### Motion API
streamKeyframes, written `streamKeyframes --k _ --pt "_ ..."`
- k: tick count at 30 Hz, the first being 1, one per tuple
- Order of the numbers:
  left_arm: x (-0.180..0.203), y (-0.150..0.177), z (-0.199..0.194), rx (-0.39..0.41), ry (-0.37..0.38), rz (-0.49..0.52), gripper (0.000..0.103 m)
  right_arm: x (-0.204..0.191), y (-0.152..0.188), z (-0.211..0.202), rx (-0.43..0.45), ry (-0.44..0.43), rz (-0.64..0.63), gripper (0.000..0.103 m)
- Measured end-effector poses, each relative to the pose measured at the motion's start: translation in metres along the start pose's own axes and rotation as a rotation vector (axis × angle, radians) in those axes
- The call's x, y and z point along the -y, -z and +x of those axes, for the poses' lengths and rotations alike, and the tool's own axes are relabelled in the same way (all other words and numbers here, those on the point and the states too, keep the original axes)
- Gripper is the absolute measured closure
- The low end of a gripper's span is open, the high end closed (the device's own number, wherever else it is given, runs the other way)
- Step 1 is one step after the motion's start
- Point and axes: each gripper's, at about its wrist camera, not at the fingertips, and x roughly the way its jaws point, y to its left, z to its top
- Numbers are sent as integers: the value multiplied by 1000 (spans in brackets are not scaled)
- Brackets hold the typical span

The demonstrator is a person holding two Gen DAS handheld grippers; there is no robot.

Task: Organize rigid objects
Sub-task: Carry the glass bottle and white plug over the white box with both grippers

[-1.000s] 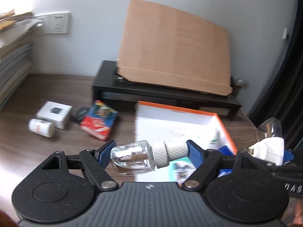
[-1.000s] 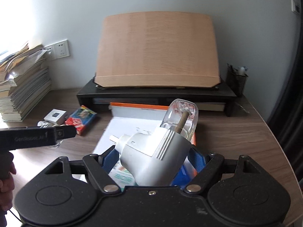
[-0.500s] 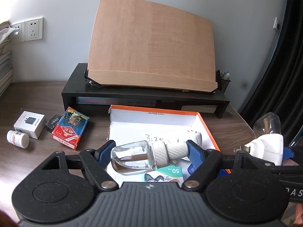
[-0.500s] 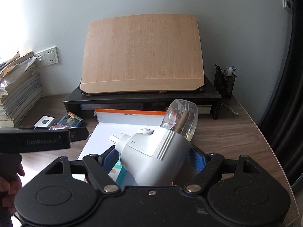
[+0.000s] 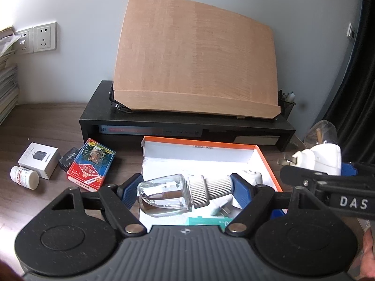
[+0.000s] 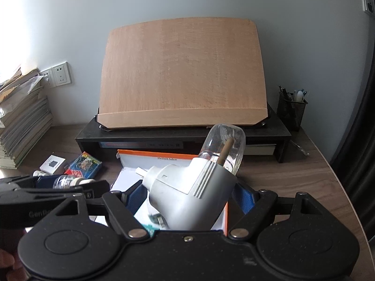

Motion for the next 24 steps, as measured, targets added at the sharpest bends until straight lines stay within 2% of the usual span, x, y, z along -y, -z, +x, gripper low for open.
streamKeyframes --k 24 --pt "-19 -8 42 -47 -11 -8 21 -14 -24 76 -103 41 52 9"
